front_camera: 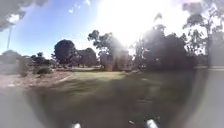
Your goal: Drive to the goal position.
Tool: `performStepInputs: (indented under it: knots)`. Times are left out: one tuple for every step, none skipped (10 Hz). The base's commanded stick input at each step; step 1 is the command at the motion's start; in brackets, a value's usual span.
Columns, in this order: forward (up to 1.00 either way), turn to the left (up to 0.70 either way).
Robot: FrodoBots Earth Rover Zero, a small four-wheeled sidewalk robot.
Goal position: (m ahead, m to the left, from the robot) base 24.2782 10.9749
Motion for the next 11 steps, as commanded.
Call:
performStepInputs:
  knots:
    - [0.7, 0.0]
    - [0.7, 0.0]
    - [0.7, 0.0]
    - [0.7, 0.0]
    - [0.7, 0.0]
    - [0.7, 0.0]
    - [0.7, 0.0]
    - [0.7, 0.0]
    - [0.7, 0.0]
    - [0.7, 0.0]
    - [0.7, 0.0]
